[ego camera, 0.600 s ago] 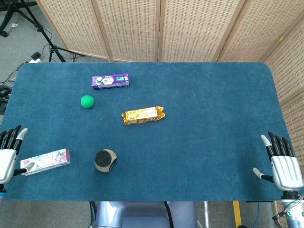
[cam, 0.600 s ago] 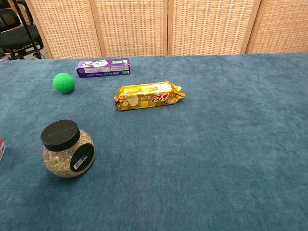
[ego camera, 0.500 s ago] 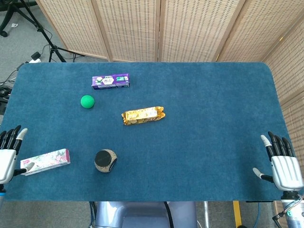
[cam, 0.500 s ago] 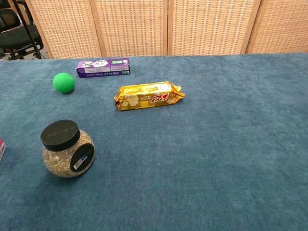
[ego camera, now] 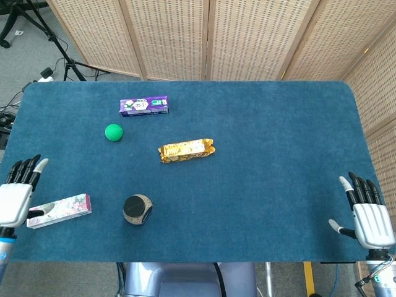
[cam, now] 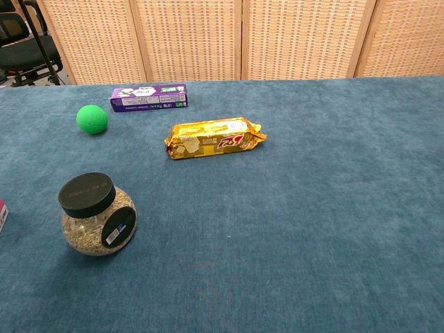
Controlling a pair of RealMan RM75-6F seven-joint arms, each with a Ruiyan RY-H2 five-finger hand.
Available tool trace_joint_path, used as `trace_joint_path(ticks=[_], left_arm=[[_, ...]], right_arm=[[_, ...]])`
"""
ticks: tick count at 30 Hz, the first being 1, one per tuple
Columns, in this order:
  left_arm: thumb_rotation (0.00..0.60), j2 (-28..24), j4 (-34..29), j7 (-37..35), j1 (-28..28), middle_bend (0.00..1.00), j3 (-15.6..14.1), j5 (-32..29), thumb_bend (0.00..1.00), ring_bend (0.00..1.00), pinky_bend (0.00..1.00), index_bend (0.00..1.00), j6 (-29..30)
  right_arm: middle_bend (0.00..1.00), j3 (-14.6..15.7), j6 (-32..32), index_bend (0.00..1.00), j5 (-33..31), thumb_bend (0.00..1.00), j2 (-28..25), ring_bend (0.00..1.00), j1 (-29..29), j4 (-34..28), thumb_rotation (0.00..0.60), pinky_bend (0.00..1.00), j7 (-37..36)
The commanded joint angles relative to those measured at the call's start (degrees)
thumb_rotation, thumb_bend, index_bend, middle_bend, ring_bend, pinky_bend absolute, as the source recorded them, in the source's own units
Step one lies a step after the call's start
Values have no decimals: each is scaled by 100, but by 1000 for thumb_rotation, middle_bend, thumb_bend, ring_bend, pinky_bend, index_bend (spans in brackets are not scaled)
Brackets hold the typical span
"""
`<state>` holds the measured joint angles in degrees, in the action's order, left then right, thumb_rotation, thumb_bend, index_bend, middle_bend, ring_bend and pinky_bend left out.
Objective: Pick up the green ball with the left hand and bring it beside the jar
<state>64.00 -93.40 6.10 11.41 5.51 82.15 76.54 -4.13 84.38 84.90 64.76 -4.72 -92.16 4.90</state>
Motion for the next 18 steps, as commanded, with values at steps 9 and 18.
trace_joint_path(ticks=[9,18], left_arm=[[600,-27,966,-1054,1532,0,559,-364,0,0,0,0,-2055],[600,802,2351,-1142,2621,0,772,-1072,0,0,0,0,-3539]], right_arm=[[0,-97,-217,0,-259,0,-11,0,-76,44,600,0,-134],[0,-113,-453,0,-359,0,8,0,-179,183,600,0,-299]])
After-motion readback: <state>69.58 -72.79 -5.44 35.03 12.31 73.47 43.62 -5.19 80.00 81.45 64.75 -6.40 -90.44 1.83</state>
